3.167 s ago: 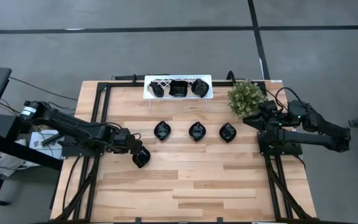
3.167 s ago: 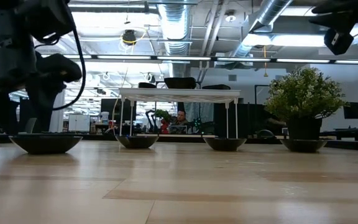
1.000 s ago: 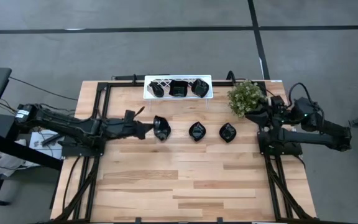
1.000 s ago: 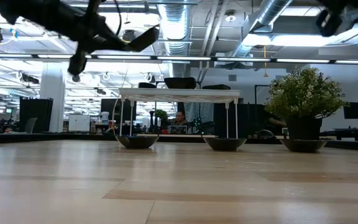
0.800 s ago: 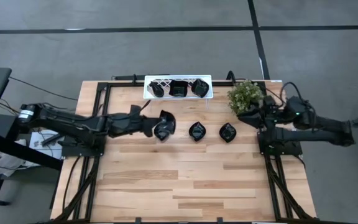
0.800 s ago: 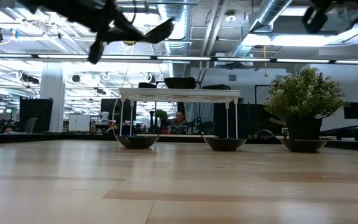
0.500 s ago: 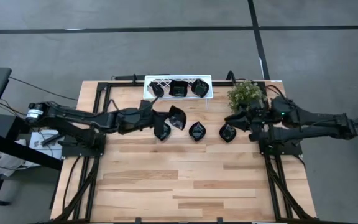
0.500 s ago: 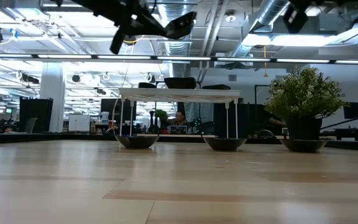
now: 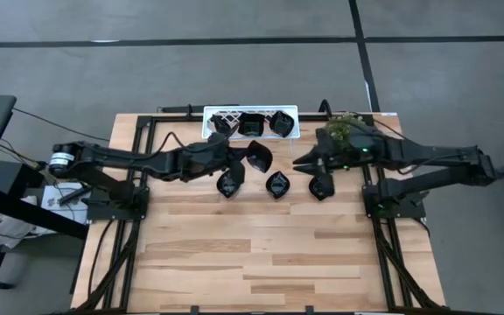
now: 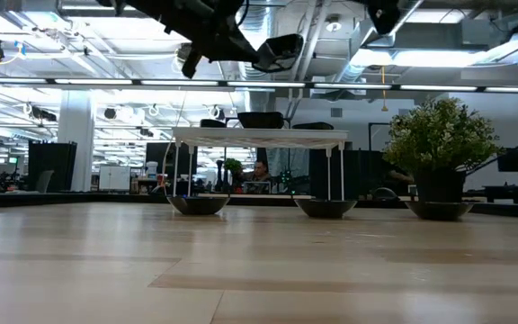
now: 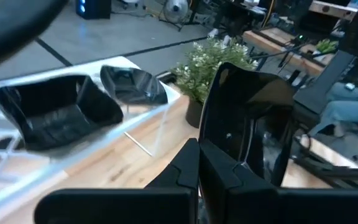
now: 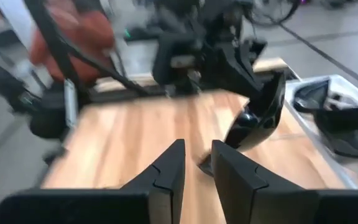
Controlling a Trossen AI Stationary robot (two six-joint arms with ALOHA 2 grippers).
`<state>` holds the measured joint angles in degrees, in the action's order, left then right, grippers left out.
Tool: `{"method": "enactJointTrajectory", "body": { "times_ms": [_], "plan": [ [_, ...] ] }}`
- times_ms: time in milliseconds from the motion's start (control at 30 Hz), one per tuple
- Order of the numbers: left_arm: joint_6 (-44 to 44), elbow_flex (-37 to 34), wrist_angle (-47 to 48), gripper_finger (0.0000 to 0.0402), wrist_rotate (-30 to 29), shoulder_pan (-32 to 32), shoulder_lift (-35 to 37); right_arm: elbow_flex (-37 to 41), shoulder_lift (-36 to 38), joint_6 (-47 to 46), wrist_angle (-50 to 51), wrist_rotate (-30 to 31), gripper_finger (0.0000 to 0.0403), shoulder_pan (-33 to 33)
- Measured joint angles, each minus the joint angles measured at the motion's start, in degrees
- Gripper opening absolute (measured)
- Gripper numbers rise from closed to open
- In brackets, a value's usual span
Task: Pick & Place Mini shaped plates
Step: Stack the leaf shaped plate on top of the leaf shaped plate on the shelf
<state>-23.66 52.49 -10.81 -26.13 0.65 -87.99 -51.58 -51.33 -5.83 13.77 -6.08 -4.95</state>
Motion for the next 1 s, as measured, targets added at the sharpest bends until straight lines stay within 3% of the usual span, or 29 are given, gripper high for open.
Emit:
{"method": "enactJointTrajectory", "body": {
  "times_ms": [167,400,1000],
  "plan": [
    [4.96,2.76,0.01,0.0002,-1.26,0.88,-2.61,-8.04,-6.54,4.32,9.75,6.36,0.0075,0.00],
    [5.46,3.75,0.07,0.0002,-2.47,2.36,-4.46,-17.95,-14.14,6.60,18.81,14.99,0.0085,0.07],
    [5.46,3.73,-0.07,0.0002,-4.33,2.05,-4.47,-35.99,-30.39,14.98,28.25,22.41,0.0147,0.02]
  ]
}}
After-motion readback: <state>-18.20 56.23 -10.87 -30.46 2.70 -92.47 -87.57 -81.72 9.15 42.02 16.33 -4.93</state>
